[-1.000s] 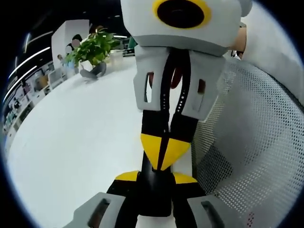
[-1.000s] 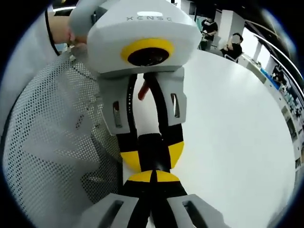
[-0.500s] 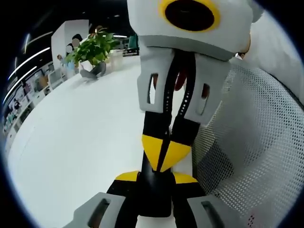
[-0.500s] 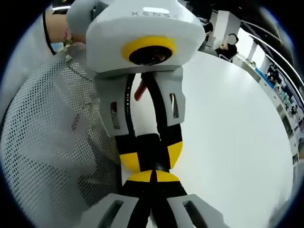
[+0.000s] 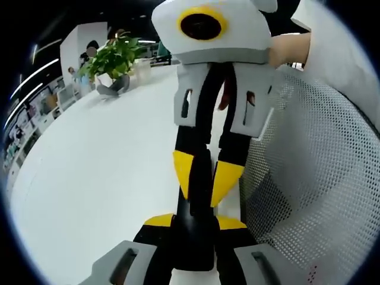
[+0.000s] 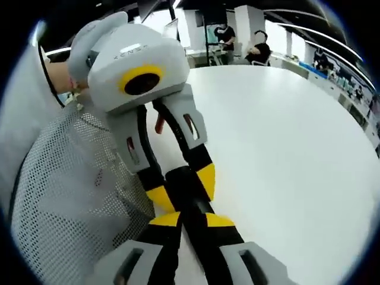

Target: Press the specified remote control buttons in sequence, fully releasing each button before pressing the next.

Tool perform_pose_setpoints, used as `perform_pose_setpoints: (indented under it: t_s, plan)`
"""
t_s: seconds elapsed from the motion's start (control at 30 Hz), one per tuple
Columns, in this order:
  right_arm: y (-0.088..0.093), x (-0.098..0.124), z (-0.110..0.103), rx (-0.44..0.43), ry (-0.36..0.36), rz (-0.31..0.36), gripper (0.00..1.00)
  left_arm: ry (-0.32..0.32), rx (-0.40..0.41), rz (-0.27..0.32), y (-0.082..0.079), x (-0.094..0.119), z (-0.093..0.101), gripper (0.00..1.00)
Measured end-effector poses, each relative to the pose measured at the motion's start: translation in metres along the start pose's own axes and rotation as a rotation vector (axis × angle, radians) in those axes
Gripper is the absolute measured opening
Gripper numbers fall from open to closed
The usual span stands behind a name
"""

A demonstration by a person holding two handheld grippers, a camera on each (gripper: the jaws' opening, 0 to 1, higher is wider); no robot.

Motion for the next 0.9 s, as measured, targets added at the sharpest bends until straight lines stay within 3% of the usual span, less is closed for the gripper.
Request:
perform_pose_setpoints:
  t_s: [0.1, 0.23, 0.47, 0.87, 0.9]
  plan:
    - [0.0089, 0.0039, 0.0066, 0.023, 0.042, -0.05, 0.23, 0.0, -0.006, -0.001, -0.0003, 0.0, 0.0003, 0.25]
    - [0.0114, 0.0052, 0.009, 0.007, 0.03, -0.043, 0.28, 0.005, -0.01, -0.005, -0.0004, -0.0001, -0.0003, 0.25]
    - [0.0061, 0.0028, 0.0032, 0.078, -0.015, -0.055, 0.21, -0.004, -0.001, 0.004, 0.0006, -0.0001, 0.001, 0.25]
    - [0.0056, 0.0011, 0.0037, 0.121, -0.008, -0.076, 0.19, -0.015, 0.05, 0.059, 0.0054, 0.0007, 0.0017, 0.26]
    - [0.0055, 0.0006, 0.0034, 0.125, -0.006, -0.078, 0.2, -0.016, 0.081, 0.075, 0.0048, 0.0004, 0.0018, 0.26]
Point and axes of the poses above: the point that each gripper's makers call its tool centre point, and the gripper's own axes: x roughly backward along the fingers, z roughly to its right, y roughly out of its underside, the point moved 9 cm from there along x, roughly backward along the fingers, and after that the axes turned 11 degrees about x, right-handed, at the moved point
